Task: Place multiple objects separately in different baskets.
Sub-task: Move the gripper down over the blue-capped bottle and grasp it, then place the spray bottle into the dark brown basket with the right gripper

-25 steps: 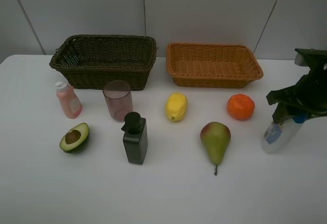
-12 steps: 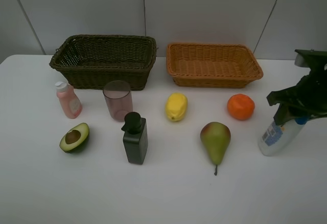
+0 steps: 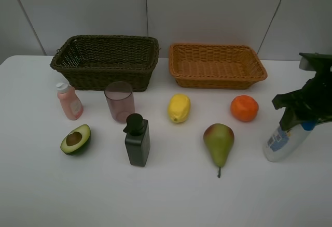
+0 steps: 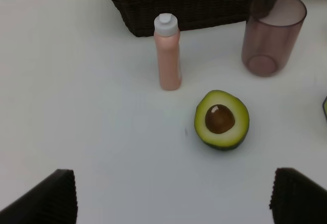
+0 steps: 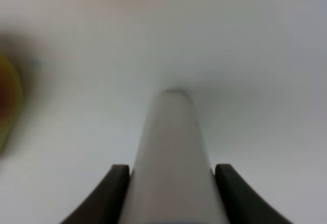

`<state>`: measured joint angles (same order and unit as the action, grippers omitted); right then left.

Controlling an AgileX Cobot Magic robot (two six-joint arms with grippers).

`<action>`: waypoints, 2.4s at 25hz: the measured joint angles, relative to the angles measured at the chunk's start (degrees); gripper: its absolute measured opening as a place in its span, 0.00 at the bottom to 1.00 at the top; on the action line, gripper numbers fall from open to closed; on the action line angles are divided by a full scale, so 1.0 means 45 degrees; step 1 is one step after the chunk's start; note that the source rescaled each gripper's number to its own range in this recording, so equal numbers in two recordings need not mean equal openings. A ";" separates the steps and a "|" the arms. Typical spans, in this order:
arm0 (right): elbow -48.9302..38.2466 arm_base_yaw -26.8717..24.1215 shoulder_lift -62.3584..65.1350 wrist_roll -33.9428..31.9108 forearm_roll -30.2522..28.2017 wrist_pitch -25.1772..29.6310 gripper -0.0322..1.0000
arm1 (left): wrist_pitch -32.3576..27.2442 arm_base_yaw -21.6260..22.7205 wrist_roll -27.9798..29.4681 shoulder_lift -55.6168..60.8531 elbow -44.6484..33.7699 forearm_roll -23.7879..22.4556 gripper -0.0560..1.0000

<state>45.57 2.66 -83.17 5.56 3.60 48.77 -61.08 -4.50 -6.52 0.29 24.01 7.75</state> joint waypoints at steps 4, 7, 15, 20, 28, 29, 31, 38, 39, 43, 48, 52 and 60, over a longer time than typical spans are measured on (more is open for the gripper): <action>0.0787 0.0000 0.0000 0.0000 0.0000 0.1668 0.03 | 0.0000 0.0000 0.0000 0.0000 0.0000 0.0000 1.00; 0.1530 0.0000 0.0000 0.0004 0.0000 0.2668 0.03 | 0.0000 0.0000 0.0000 0.0000 0.0000 0.0000 1.00; 0.3116 0.0510 -0.0003 0.0341 -0.0047 0.4278 0.03 | 0.0000 0.0000 0.0000 0.0000 0.0000 0.0000 1.00; 0.4234 0.1399 -0.0003 0.0339 -0.0047 0.4573 0.03 | 0.0000 0.0000 0.0000 0.0000 0.0000 0.0000 1.00; 0.6387 0.2838 -0.0058 0.0339 -0.0047 0.4639 0.03 | 0.0000 0.0000 0.0000 0.0000 0.0000 0.0000 1.00; 0.6669 0.3046 -0.0118 0.0339 -0.0047 0.4697 0.03 | 0.0000 0.0000 0.0000 0.0000 0.0000 0.0000 1.00; 0.7232 0.3426 -0.0414 0.0339 -0.0047 0.4789 0.03 | 0.0000 0.0000 0.0000 0.0000 0.0000 0.0000 1.00; 0.9734 0.4748 -0.2265 0.0339 0.0040 0.4845 0.03 | 0.0000 0.0000 0.0000 0.0000 0.0000 0.0000 1.00; 1.0119 0.4882 -0.2565 0.0339 0.0068 0.4845 0.03 | 0.0000 0.0000 0.0000 0.0000 0.0000 0.0000 1.00; 1.1442 0.5117 -0.3616 0.0339 0.0397 0.4845 0.03 | 0.0000 0.0000 0.0000 0.0000 0.0000 0.0000 1.00; 1.3054 0.5190 -0.4920 0.0586 0.0897 0.4881 0.03 | 0.0000 0.0000 0.0000 0.0000 0.0000 0.0000 1.00; 1.4384 0.5326 -0.5848 0.0872 0.1191 0.4903 0.03 | 0.0000 0.0000 0.0000 0.0000 0.0000 0.0000 1.00; 1.7258 0.5433 -0.7571 0.1394 0.2393 0.4903 0.03 | -0.0010 0.0000 0.0000 0.0000 0.0000 0.0000 1.00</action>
<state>123.24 27.11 -117.24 11.83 14.36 70.83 -61.12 -4.50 -6.52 0.29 24.01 7.75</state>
